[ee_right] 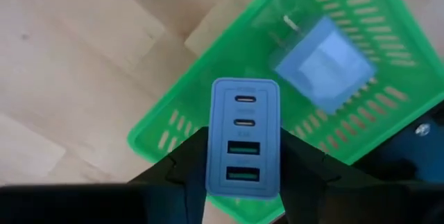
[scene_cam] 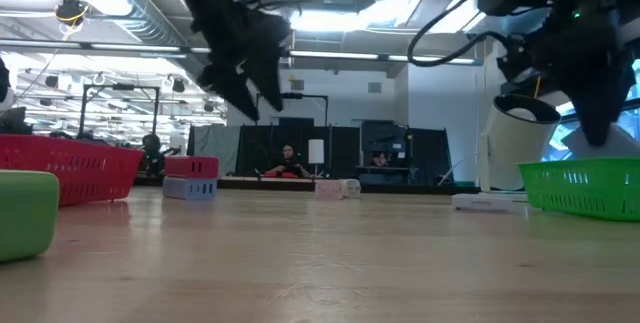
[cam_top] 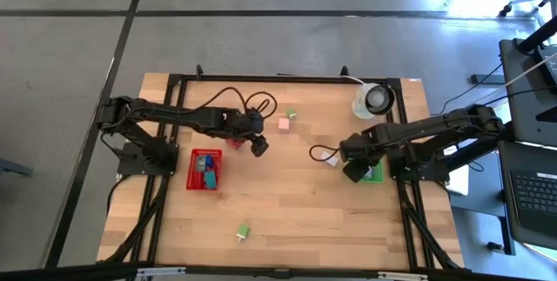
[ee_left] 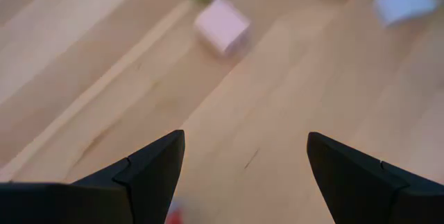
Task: Pick & Place Office items
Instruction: Put the bottom light blue charger adapter into the green basket, then put the red charger adapter into the green basket
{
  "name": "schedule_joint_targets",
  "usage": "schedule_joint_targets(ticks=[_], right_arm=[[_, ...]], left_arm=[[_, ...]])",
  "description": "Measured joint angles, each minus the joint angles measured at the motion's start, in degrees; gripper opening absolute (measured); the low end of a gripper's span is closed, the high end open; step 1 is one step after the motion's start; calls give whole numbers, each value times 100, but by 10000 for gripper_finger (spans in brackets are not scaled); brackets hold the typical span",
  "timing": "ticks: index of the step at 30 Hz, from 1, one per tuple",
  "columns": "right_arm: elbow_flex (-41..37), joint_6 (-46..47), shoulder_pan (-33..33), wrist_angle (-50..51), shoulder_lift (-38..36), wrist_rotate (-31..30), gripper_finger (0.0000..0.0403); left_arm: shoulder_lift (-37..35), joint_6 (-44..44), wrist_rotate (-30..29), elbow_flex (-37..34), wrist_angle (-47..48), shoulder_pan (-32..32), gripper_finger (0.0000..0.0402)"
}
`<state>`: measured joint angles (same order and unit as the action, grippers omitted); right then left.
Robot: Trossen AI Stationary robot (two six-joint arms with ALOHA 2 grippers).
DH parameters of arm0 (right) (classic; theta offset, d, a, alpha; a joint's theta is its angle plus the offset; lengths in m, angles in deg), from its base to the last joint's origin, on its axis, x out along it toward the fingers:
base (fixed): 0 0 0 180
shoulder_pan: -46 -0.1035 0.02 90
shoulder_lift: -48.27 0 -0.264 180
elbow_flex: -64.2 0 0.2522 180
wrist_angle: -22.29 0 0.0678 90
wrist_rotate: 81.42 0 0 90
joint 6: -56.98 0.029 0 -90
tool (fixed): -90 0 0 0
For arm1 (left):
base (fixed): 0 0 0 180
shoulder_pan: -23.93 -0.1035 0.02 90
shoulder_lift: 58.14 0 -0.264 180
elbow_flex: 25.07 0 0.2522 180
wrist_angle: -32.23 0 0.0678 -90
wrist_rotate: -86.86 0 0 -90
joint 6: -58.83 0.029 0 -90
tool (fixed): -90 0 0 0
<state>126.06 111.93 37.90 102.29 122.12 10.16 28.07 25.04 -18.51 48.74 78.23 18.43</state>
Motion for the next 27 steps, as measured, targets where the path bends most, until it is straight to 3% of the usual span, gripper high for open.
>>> schedule_joint_targets(ticks=[11,17,27], right_arm=[[0,-157,0,-9,0,-116,252],[0,-139,0,-9,0,-104,296],[2,-141,2,-71,1,-51,321]], left_arm=[[0,-391,-28,0,1870,9,301],[25,-931,-414,-72,1956,4,307],[254,-1153,-58,-76,1925,-39,319]])
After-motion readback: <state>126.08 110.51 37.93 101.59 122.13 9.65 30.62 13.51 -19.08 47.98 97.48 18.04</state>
